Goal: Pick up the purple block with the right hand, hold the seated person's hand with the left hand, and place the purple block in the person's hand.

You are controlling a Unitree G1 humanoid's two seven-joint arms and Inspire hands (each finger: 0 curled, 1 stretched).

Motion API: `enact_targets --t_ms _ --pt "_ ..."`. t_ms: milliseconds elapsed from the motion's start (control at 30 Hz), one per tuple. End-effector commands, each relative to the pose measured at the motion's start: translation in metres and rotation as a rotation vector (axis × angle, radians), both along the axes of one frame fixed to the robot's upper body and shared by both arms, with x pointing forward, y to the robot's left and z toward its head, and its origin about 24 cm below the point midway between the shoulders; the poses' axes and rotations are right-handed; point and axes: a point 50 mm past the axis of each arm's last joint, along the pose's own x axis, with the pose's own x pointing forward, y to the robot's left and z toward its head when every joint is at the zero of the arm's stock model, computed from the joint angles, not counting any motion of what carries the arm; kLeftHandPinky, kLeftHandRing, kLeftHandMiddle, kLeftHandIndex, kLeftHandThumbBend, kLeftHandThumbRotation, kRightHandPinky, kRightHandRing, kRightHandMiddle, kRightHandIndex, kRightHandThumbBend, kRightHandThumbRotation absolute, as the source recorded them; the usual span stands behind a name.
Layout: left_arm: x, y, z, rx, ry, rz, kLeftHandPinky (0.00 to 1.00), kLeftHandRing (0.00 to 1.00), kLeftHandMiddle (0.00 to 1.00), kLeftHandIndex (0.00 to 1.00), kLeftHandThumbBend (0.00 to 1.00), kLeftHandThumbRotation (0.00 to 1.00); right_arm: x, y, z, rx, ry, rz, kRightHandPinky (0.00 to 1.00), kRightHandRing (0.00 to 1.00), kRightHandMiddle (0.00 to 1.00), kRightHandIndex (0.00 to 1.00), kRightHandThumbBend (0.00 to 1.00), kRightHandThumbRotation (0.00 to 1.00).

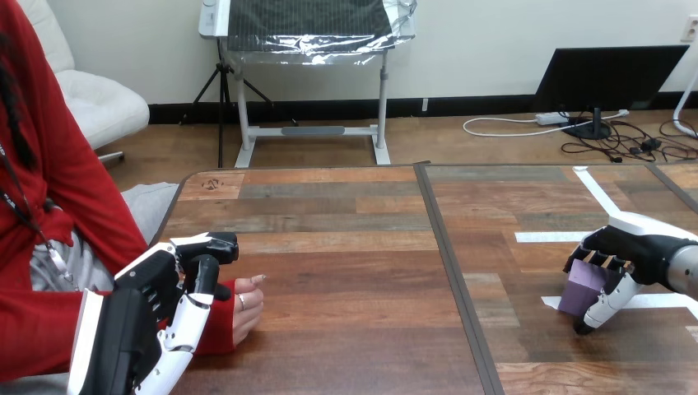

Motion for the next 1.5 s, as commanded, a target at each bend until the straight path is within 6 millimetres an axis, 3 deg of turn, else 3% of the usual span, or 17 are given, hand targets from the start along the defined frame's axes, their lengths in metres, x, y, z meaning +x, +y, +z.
enact_targets --t_ms 0,300,600,900,1467 --pt "0.0059 -0.0008 0.0100 -0.009 -0.071 0.007 0.52 0.69 0.70 0.56 0.27 0.66 0.0127 0.0119 0.0120 0.013 -0.090 0.030 0.55 0.61 0.66 0.67 0.89 0.01" --pt "0.0057 0.0004 0.0085 0.001 -0.079 0.014 0.51 0.68 0.70 0.55 0.27 0.65 0.0105 0.0113 0.0109 -0.008 -0.171 0.047 0.49 0.52 0.56 0.56 0.84 0.00" --pt "0.0053 0.0008 0.0083 0.005 -0.087 0.018 0.50 0.67 0.69 0.55 0.28 0.65 0.0107 0.0103 0.0096 -0.007 -0.189 0.015 0.52 0.53 0.54 0.51 0.76 0.00" --pt "0.0047 0.0011 0.0074 0.001 -0.079 0.022 0.49 0.66 0.69 0.55 0.29 0.65 0.0106 0.0114 0.0099 0.021 -0.228 0.007 0.44 0.47 0.50 0.49 0.78 0.00" --pt "0.0045 0.0006 0.0079 0.013 -0.078 0.027 0.49 0.66 0.69 0.55 0.27 0.63 0.0104 0.0114 0.0091 0.020 -0.256 -0.002 0.42 0.45 0.48 0.47 0.81 0.00"
